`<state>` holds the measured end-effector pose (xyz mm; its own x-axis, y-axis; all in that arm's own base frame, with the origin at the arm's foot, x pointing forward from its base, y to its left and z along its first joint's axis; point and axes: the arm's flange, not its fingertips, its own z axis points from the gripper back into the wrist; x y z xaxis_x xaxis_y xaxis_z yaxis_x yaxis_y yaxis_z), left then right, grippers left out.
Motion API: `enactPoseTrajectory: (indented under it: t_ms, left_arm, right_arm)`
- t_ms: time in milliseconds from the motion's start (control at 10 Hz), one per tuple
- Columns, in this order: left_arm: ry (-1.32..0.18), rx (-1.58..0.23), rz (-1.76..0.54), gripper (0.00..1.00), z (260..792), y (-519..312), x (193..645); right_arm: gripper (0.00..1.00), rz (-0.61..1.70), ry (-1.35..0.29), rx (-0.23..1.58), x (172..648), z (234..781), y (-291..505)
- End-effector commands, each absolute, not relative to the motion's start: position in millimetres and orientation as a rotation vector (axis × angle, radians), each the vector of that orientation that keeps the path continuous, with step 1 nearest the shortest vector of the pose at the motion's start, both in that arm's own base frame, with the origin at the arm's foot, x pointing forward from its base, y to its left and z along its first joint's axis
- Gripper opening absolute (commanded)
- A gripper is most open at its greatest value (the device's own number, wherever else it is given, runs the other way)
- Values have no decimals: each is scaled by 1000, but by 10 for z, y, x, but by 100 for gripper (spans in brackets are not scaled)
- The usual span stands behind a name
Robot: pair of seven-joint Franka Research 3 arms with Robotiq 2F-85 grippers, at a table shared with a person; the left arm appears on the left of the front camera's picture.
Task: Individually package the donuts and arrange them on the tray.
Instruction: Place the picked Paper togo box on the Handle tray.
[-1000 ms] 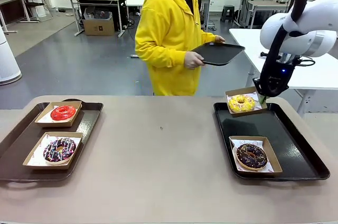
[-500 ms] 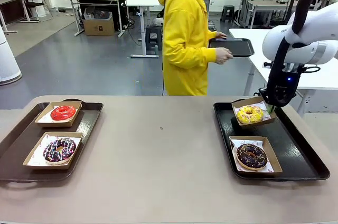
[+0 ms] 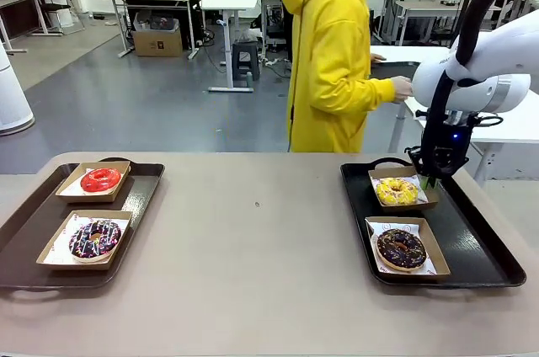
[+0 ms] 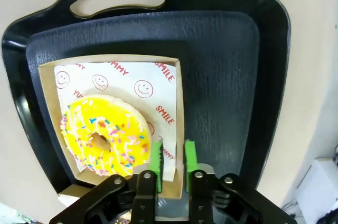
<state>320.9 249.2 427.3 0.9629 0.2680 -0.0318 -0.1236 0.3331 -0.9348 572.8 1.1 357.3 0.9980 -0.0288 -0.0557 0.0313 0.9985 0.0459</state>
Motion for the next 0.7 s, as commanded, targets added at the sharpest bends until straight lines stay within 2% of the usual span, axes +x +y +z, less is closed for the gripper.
enactPoseTrajectory:
  t_ms: [0,100,200,300,400,600]
  left_arm:
    - [-135,-1197,249,100,4293,2494,3174]
    - [-135,-1197,249,100,4293,2494,3174]
    - [-135,-1197,249,100,4293,2494,3174]
    - [-135,-1197,249,100,4293,2494,3174]
    - [-135,-1197,249,100,4293,2494,3174]
    - [-135,-1197,249,100,4293,2494,3174]
  right_arm:
    - [100,-30,36,32,5713,3665,10]
    - [100,-32,38,33,5716,3664,4]
    - [86,-33,41,31,5714,3662,0]
    - [95,-34,42,33,5715,3663,-4]
    - [100,-36,43,36,5719,3668,-7]
    - [100,-37,40,43,5716,3676,-25]
